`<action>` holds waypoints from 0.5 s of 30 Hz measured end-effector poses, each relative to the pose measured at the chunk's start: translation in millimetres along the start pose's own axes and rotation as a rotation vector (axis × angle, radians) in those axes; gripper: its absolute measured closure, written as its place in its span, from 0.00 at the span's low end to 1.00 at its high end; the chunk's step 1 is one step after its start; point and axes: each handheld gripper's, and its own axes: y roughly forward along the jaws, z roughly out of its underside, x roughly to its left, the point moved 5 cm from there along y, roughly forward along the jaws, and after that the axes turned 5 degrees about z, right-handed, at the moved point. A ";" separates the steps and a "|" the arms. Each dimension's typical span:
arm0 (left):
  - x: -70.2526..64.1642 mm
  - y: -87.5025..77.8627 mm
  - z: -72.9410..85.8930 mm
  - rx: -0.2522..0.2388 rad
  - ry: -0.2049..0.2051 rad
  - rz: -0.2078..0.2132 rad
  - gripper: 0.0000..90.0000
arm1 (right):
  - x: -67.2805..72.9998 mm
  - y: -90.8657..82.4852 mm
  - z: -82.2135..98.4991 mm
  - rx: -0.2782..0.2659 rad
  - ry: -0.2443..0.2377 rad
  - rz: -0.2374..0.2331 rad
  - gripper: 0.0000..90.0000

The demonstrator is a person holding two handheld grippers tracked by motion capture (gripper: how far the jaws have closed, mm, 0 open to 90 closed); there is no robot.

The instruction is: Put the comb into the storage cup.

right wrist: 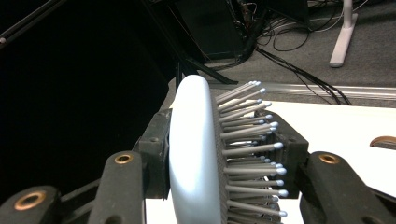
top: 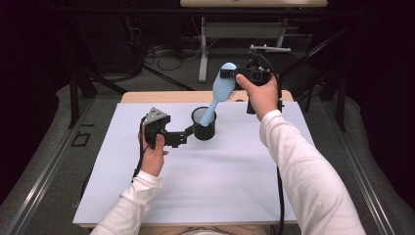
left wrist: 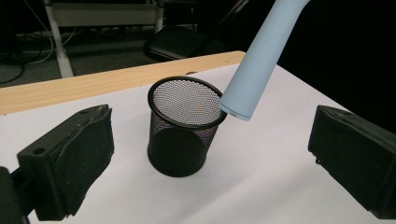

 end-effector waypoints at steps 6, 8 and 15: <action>0.9 -0.1 0.1 0.003 0.000 0.001 0.01 | 1.3 3.0 -2.4 -0.005 -0.013 0.014 0.55; 1.0 -0.1 0.2 0.004 -0.001 0.001 0.01 | 1.2 4.3 -3.3 -0.009 -0.020 0.021 0.55; 0.2 0.4 0.4 0.003 0.001 0.004 0.01 | 4.2 9.1 -6.7 -0.029 -0.036 0.032 0.55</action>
